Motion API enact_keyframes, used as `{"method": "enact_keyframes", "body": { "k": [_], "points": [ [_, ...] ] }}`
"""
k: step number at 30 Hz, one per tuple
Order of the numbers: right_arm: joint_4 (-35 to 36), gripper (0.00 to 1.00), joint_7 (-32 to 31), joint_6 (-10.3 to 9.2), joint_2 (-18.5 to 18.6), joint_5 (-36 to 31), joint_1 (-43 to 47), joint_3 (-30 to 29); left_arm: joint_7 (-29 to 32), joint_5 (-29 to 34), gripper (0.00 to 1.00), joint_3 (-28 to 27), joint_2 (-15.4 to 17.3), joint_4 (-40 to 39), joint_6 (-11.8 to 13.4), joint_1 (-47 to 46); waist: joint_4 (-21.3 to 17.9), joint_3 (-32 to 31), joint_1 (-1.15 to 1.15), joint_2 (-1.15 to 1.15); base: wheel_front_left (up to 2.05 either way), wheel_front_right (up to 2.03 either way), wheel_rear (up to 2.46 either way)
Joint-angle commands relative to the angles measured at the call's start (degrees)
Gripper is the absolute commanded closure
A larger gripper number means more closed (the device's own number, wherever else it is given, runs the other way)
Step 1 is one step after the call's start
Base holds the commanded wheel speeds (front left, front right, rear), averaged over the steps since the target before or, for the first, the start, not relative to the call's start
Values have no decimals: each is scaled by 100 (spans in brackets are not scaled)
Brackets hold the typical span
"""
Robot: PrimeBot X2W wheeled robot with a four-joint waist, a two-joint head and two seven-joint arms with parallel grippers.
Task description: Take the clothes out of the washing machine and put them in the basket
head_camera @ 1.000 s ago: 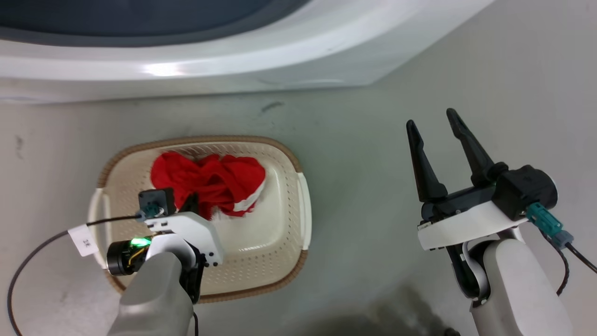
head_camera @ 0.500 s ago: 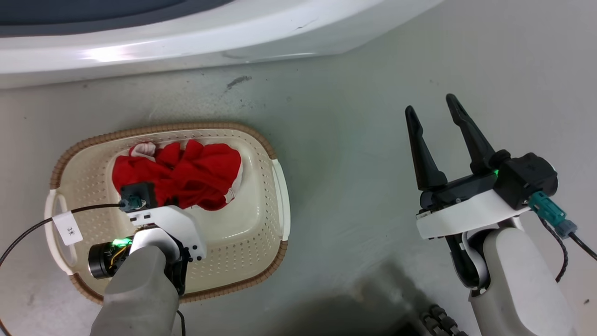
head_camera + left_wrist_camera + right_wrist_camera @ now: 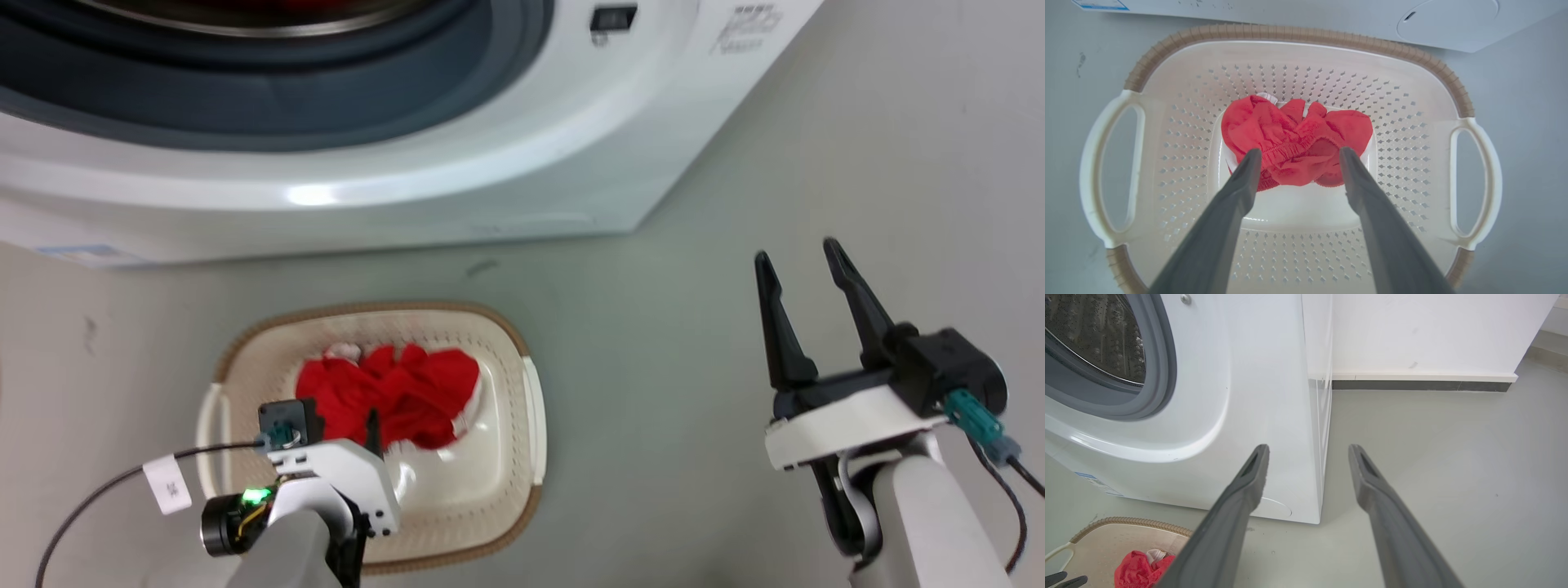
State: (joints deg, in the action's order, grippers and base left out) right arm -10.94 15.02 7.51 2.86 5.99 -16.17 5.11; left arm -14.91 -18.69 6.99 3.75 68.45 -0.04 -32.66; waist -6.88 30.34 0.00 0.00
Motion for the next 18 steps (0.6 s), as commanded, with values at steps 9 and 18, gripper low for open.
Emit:
{"method": "enact_keyframes", "body": {
  "k": [9,18],
  "points": [
    [106,0,2,-4,2,-109,681,-420,-29,387,0,60,-72,-1717,38,1178,569,-1497,0,0,0,0,0],
    [343,0,-173,-4,3,-172,1065,-636,-29,595,0,58,-88,-3018,28,1516,768,-1935,0,0,0,0,0]
  ]
}}
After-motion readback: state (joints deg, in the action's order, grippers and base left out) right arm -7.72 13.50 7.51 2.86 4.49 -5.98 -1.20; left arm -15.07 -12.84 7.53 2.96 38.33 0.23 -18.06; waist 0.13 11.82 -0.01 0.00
